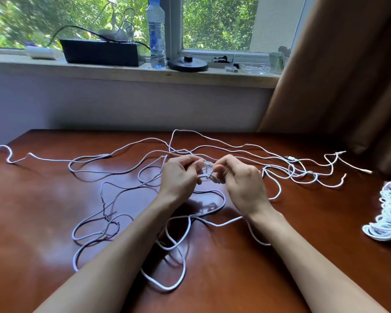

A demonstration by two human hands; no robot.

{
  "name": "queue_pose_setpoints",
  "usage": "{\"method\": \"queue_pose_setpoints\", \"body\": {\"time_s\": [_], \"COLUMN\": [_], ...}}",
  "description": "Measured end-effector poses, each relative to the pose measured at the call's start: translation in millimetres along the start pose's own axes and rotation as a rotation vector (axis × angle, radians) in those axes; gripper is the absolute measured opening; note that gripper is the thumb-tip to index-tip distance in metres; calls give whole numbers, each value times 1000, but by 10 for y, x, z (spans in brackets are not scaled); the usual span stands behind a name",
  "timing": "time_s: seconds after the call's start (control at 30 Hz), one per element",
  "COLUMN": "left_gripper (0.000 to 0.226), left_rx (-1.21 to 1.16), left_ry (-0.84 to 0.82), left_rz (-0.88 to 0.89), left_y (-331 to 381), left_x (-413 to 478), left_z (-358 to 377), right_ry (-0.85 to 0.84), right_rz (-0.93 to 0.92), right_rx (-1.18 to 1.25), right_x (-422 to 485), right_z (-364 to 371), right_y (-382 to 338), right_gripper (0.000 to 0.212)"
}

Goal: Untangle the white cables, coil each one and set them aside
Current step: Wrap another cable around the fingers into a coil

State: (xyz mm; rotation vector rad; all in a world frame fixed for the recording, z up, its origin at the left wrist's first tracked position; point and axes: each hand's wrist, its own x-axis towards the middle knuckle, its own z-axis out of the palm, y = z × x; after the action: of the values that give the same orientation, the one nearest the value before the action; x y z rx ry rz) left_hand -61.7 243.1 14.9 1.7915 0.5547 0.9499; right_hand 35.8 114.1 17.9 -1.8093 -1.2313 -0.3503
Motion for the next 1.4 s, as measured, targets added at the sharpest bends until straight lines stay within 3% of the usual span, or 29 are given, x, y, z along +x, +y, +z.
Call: {"method": "queue_pose_setpoints", "body": {"time_s": [0.2,0.5,0.7,0.97,1.4], "left_gripper": [19,22,24,29,24], "left_rx": [-82,-41,-51,-160,-426], "left_ry": [-124,-243,-276,-290,-320], "left_rz": [10,116,153,27,-108], "left_y": [6,62,60,50,36], "left_x": [-11,-59,-58,-77,-67], "left_z": [9,4,12,0,27], "right_ry": [24,57,101,25,-90], "right_rz": [264,447,513,545,585], "right_rx": [224,467,618,716,673], "right_x": [18,49,43,86,92], "right_z": [-51,-84,-29,-46,-41], "right_y": [30,44,60,141,208], "right_gripper": [20,23,22,17,10]}}
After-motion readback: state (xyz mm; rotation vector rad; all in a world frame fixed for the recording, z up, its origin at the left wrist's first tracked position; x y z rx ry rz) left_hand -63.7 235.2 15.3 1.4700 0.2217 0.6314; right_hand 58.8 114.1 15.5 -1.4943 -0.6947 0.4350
